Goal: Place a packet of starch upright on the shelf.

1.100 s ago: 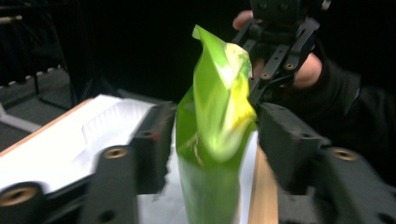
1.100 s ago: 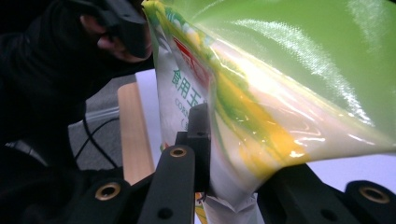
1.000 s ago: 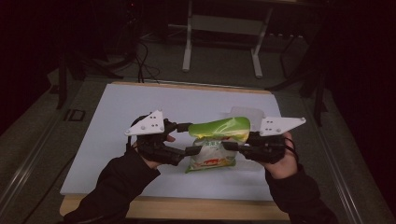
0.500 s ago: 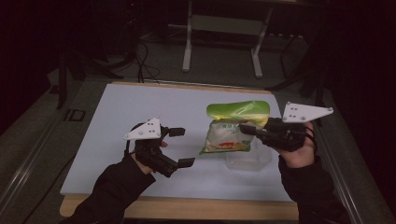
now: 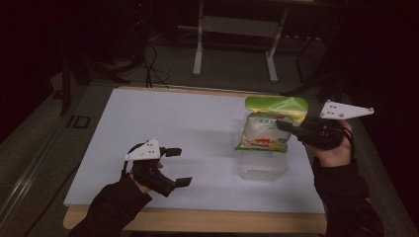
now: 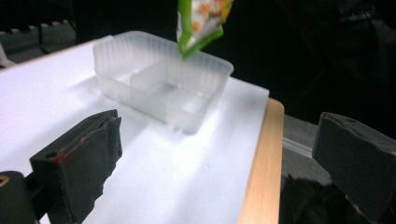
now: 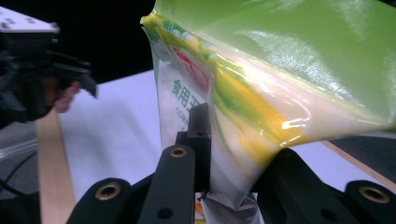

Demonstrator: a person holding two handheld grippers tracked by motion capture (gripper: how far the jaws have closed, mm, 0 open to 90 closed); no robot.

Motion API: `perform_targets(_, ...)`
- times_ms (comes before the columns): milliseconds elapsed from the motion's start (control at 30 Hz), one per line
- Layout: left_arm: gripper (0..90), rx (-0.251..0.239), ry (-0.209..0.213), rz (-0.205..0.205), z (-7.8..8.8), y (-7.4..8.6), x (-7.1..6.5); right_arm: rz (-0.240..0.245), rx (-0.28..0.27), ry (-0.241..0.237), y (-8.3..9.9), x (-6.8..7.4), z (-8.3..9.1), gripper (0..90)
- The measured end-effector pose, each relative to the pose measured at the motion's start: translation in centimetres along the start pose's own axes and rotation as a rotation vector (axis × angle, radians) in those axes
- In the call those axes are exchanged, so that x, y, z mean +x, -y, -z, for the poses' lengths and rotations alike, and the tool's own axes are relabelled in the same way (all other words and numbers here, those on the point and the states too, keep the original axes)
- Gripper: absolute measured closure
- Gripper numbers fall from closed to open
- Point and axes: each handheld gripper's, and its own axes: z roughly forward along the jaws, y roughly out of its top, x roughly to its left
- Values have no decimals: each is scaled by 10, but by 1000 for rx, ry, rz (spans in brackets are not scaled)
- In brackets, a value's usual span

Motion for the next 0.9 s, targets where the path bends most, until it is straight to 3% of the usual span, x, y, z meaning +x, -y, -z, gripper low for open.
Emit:
perform_targets(133,13,14,-40,11,-1,12,6,-22,22,32,13,-12,3,802)
perform_targets(233,13,9,-34,47,-3,22,11,-44,32,46,24,-20,1,801)
perform_targets(433,13,12,-35,66,-8,38,14,-67,61,62,42,-30,-10,802)
perform_targets(600,13,12,-28,90,-12,47,16,-63,72,93,46,-35,-23,801)
perform_targets(900,13,2,-31,82,-12,49,17,-77,73,125,46,-43,-45,801)
